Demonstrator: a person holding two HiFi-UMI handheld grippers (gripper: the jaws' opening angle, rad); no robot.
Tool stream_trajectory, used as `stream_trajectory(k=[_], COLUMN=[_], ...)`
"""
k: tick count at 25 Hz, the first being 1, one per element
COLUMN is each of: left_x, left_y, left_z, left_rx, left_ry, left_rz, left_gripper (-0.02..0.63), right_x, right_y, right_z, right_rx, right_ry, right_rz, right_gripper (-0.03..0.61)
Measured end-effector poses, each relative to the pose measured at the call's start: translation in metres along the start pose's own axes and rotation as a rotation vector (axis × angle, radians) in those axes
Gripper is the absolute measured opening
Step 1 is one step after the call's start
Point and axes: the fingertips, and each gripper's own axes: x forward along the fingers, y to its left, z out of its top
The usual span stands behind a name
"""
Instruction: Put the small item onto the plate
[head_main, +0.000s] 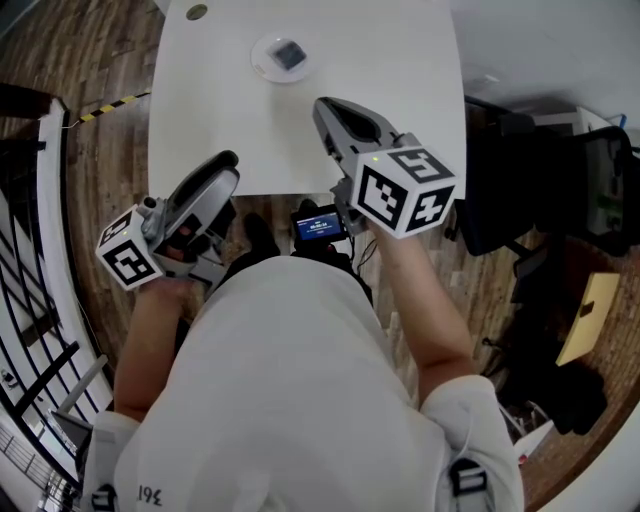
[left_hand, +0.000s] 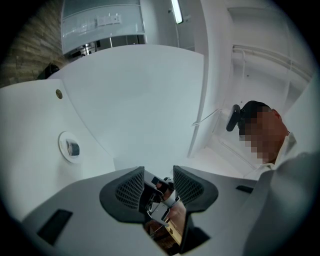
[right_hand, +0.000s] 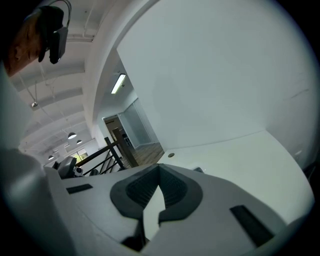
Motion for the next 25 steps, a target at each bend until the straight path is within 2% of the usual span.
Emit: stream_trajectory(k=[8,13,20,25], left_x=[-0.003,-0.008,-0.014,-0.007], left_y=[-0.024,-0.036,-0.045,-0.057], left_z=[0.003,0.002,0.002,-0.004], left_rx=[0.015,-0.004,-0.01,-0.005], left_ry=[-0.001,0.006,0.005,0.033], left_rz=[-0.048,-0.067,-0.084,-0.132], left_gripper=[0.181,0.181,0.181,0.181], right_x=[-0.03,-0.046,-0.058,-0.066], right_y=[0.011,0.019,0.035,0.048], right_z=[0.015,0.024,0.026,0.032], right_rx=[0.005,0.025,0.057,0.095], right_ry=[-0.065,-0.104,-0.128,-0.152], right_rz=[-0.005,0.012,0.059,0.105], right_gripper=[0.002,0.002,0.002,0.002])
